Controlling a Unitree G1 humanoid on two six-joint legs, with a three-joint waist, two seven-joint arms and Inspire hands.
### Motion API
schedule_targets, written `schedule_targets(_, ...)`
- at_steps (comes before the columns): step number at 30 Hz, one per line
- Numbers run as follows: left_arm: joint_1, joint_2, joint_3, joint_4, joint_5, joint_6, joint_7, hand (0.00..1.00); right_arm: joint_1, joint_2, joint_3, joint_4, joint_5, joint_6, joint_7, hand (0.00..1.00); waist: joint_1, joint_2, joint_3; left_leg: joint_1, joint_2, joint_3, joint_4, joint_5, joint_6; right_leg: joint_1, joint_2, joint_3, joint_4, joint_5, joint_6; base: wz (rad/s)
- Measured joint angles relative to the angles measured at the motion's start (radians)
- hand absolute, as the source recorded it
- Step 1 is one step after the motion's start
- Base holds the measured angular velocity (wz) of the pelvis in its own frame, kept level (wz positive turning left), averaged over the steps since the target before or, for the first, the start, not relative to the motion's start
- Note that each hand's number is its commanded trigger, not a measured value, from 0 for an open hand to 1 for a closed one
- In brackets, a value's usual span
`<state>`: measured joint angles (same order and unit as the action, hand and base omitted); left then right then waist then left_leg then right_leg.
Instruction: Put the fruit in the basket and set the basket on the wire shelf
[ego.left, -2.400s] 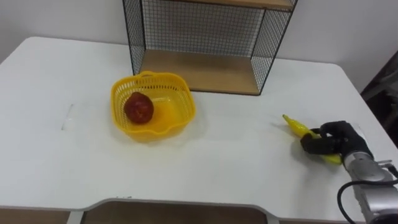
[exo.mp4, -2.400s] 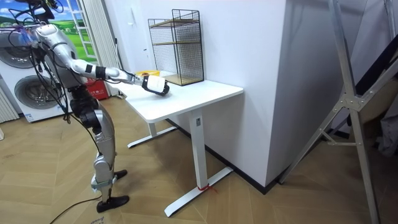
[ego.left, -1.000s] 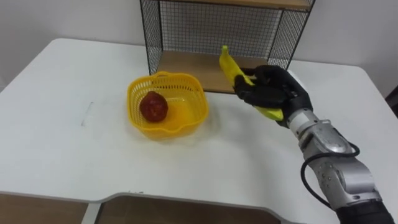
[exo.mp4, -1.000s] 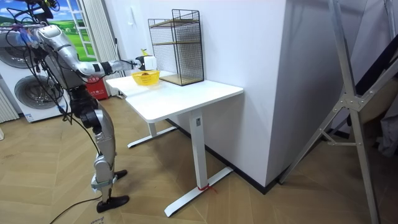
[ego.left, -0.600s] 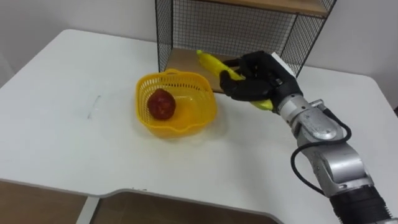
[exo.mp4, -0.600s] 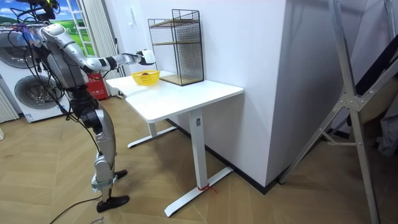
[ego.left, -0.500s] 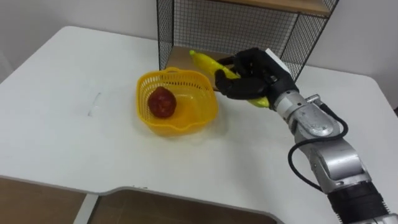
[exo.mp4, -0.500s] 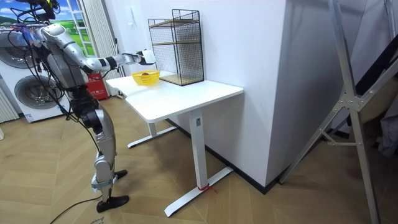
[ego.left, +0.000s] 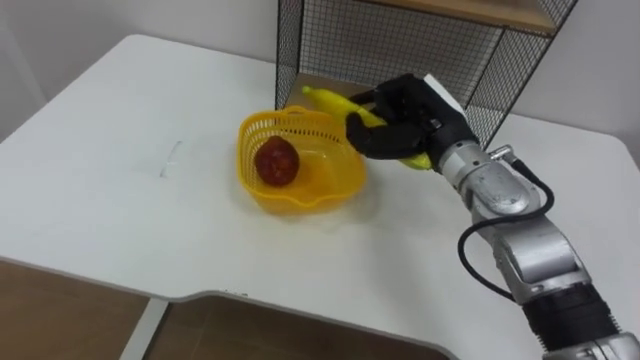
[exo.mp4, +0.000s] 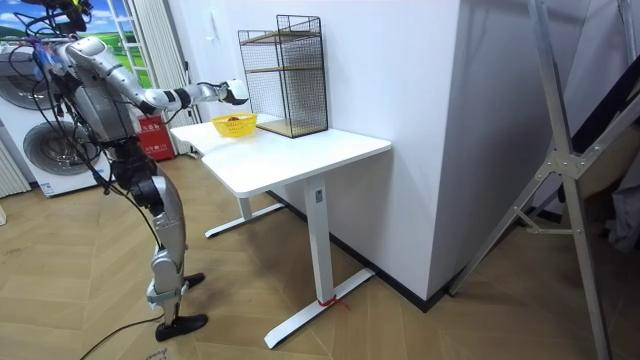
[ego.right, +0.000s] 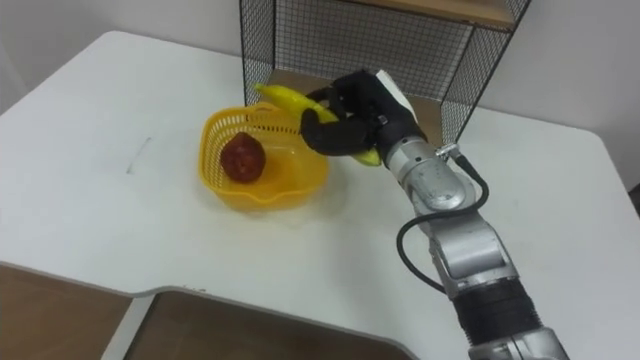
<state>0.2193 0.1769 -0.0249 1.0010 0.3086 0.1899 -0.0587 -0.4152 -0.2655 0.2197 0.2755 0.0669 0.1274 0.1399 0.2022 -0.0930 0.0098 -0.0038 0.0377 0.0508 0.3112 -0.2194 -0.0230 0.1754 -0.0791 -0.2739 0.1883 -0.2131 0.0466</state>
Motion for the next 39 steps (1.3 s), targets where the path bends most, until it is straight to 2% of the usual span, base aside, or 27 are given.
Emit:
schedule_targets(2, 0.003, 0.002, -0.003, 0.000, -0.001, 0.003, 0.000, 0.00, -0.023, 0.006, 0.010, 0.031, -0.007, 0.002, -0.002, 1.00, 0.001, -0.001, -0.0006, 0.004, -0.001, -0.005, 0.000, 0.000, 0.000, 0.003, 0.000, -0.001, 0.000, 0.000, 0.000, 0.06)
schedule_targets(3, 0.003, 0.002, -0.009, 0.000, -0.001, 0.007, 0.000, 0.00, -0.040, 0.006, 0.020, 0.054, -0.013, 0.006, -0.007, 0.73, -0.001, 0.000, 0.0001, 0.008, -0.003, -0.009, 0.000, 0.000, 0.000, 0.007, 0.000, -0.002, 0.000, 0.000, 0.000, 0.09)
schedule_targets(4, 0.003, 0.002, -0.013, 0.000, -0.001, 0.010, 0.000, 0.00, -0.047, 0.006, 0.025, 0.070, -0.022, 0.007, -0.010, 0.24, 0.000, 0.000, 0.0004, 0.009, -0.004, -0.013, -0.001, 0.000, 0.000, 0.011, 0.000, -0.002, -0.001, 0.000, 0.000, 0.11)
schedule_targets(5, 0.003, 0.003, -0.015, 0.000, -0.001, 0.011, 0.000, 0.00, -0.048, 0.007, 0.027, 0.074, -0.026, 0.008, -0.012, 0.00, 0.000, 0.000, 0.0006, 0.010, -0.005, -0.016, -0.001, 0.000, 0.000, 0.014, 0.000, -0.002, -0.001, 0.000, 0.000, 0.13)
schedule_targets(16, 0.002, 0.006, -0.020, -0.003, 0.004, 0.032, 0.000, 0.00, -0.079, 0.016, 0.037, 0.129, -0.072, 0.048, -0.012, 0.00, 0.027, -0.003, 0.0016, 0.007, -0.009, -0.027, -0.003, 0.000, 0.000, 0.015, 0.000, -0.006, -0.003, 0.000, 0.000, 0.02)
schedule_targets(23, 0.002, 0.008, -0.020, -0.004, 0.003, 0.041, 0.000, 0.00, -0.080, 0.015, 0.037, 0.147, -0.071, 0.055, -0.013, 0.00, 0.026, -0.007, 0.0035, 0.007, -0.009, -0.028, -0.003, 0.000, 0.000, 0.015, 0.000, -0.006, -0.003, -0.001, 0.001, 0.00)
schedule_targets(30, 0.002, 0.023, -0.020, -0.009, 0.001, 0.042, 0.000, 0.00, -0.080, 0.015, 0.037, 0.149, -0.071, 0.057, -0.013, 0.00, 0.026, -0.008, 0.0037, 0.005, -0.009, -0.029, -0.001, 0.000, 0.000, 0.015, -0.001, -0.007, -0.002, -0.001, 0.001, 0.00)
schedule_targets(39, 0.001, 0.024, -0.020, -0.010, -0.002, 0.042, 0.000, 0.00, -0.080, 0.015, 0.037, 0.149, -0.063, 0.057, -0.013, 0.00, 0.022, -0.005, 0.0055, -0.001, -0.010, -0.031, 0.007, 0.000, 0.000, 0.014, -0.001, -0.004, -0.002, -0.001, 0.001, 0.00)
